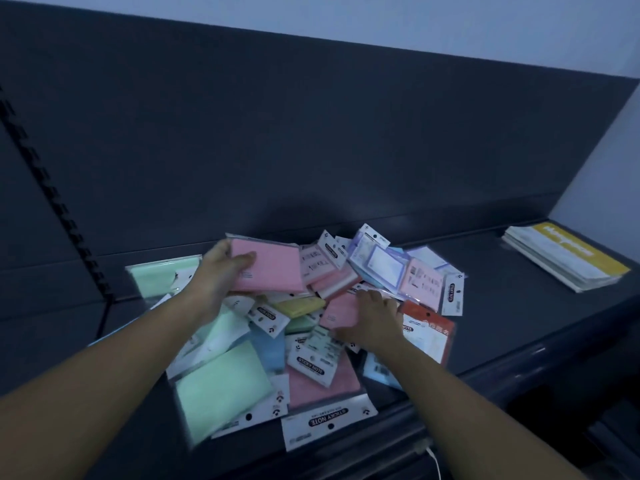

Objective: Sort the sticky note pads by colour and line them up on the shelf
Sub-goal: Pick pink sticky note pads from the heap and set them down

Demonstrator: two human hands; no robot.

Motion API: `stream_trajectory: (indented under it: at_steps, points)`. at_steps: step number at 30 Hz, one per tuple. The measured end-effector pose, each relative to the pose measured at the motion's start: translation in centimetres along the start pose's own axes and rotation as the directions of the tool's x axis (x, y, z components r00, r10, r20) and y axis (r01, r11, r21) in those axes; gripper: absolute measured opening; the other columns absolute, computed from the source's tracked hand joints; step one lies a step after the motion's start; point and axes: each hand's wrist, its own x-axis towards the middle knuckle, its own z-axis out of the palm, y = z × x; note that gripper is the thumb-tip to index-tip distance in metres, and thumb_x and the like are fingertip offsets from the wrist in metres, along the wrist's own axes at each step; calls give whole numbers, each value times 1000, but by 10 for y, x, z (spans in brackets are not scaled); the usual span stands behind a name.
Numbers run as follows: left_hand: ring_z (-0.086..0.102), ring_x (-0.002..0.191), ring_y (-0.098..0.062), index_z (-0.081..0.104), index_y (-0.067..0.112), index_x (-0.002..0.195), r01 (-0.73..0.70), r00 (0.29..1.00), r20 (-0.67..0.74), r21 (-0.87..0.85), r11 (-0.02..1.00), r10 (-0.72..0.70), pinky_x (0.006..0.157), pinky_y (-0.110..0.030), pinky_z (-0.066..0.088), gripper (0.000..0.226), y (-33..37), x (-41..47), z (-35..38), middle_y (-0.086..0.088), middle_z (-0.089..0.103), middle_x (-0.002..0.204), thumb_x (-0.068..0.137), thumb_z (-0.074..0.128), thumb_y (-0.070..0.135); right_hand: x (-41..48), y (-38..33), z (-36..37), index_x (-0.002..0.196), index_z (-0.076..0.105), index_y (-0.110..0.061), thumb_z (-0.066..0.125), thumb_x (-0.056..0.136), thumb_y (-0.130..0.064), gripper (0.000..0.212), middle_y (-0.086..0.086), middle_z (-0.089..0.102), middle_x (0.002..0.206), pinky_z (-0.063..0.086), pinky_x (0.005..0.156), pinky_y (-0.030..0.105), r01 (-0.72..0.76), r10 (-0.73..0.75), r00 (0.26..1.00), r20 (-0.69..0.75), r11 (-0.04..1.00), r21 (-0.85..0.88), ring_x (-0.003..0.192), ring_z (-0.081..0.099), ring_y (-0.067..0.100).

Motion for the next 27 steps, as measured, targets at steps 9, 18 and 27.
stream_trajectory:
  at_steps: [9,18,27]
  points:
    - [58,70,-20,54,15,102,24,999,38,62,998,-26,39,-24,50,14,-10,-13,-31,-4,61,88,91,56,7,-5,-5,-12,102,47,-15,61,80,11,36,2,51,90,46,58,24,-29,463,872,-158,372,928,74,53,15]
    - [59,75,-21,57,19,102,54,999,-8,70,996,-54,76,-42,52,15,-24,-33,-40,-3,63,87,91,56,9,-29,-50,-1,111,39,-18,73,77,-12,49,6,61,91,55,64,37,-153,454,886,99,85,984,75,64,22]
    - [61,66,-22,56,18,99,64,989,-137,57,996,-56,43,-24,52,6,-19,-63,-31,-5,63,85,94,53,18,-31,-34,-10,115,49,-4,48,86,1,29,11,56,91,48,58,32,-227,384,910,156,146,963,70,53,19]
